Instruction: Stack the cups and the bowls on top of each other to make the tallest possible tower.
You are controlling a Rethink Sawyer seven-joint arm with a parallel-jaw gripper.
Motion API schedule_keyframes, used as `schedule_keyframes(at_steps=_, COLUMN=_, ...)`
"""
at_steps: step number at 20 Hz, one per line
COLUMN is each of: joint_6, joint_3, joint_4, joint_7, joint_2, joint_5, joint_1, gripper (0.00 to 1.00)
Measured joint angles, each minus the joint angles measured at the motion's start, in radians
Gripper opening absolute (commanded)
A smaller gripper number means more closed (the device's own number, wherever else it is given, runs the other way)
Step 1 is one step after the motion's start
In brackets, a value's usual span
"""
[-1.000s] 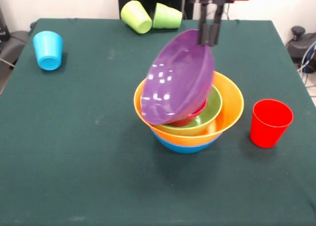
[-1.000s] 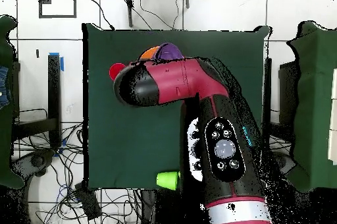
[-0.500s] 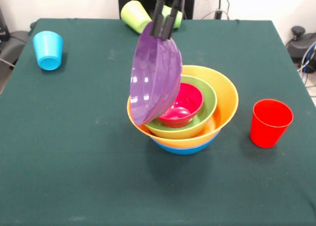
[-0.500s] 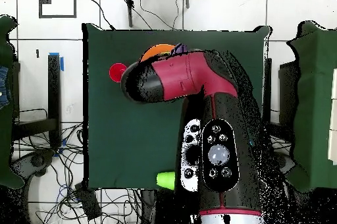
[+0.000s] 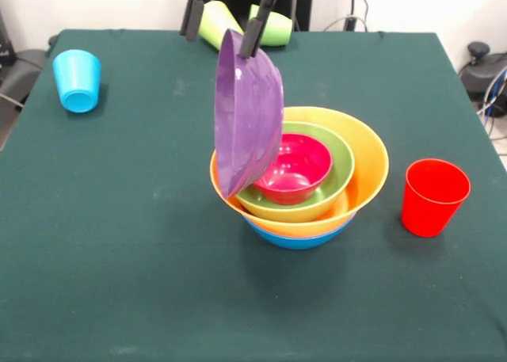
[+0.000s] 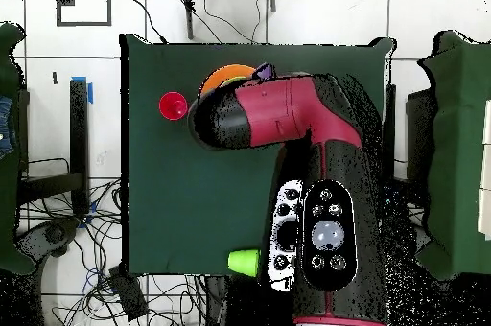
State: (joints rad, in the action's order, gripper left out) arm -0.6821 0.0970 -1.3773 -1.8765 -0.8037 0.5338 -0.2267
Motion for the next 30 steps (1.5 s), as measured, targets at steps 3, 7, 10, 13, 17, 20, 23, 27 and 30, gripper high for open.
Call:
schedule_keyframes(at_steps=3, joint_6=-0.014, joint_3=-0.019, joint_4=0.006, joint_7=0.000, joint_2=0.000, joint_5=-0.012, joint_1=0.007, gripper=1.00)
schedule_keyframes(at_steps=7, joint_6=-0.032, joint_3=-0.034, joint_4=0.018, joint_7=0.000, joint_2=0.000, joint_5=-0.023, joint_1=0.012, gripper=1.00)
schedule_keyframes(at_steps=10, joint_6=-0.035, joint_3=-0.043, joint_4=0.029, joint_7=0.000, joint_2=0.000, joint_5=-0.022, joint_1=0.018, gripper=1.00)
schedule_keyframes(at_steps=13, joint_6=-0.035, joint_3=-0.050, joint_4=0.033, joint_7=0.000, joint_2=0.001, joint_5=-0.022, joint_1=0.025, gripper=1.00)
schedule_keyframes(at_steps=17, joint_6=-0.034, joint_3=-0.071, joint_4=0.037, joint_7=0.000, joint_2=0.010, joint_5=-0.023, joint_1=0.045, gripper=1.00)
schedule_keyframes(at_steps=20, joint_6=-0.035, joint_3=-0.089, joint_4=0.036, joint_7=0.000, joint_2=0.020, joint_5=-0.031, joint_1=0.062, gripper=1.00)
schedule_keyframes(at_steps=23, joint_6=-0.035, joint_3=-0.094, joint_4=0.036, joint_7=0.000, joint_2=0.021, joint_5=-0.044, joint_1=0.067, gripper=1.00)
schedule_keyframes(at_steps=27, joint_6=-0.035, joint_3=-0.104, joint_4=0.036, joint_7=0.000, joint_2=0.021, joint_5=-0.071, joint_1=0.069, gripper=1.00)
schedule_keyframes(at_steps=30, joint_6=-0.035, joint_3=-0.111, joint_4=0.036, joint_7=0.000, joint_2=0.021, joint_5=-0.087, joint_1=0.069, gripper=1.00)
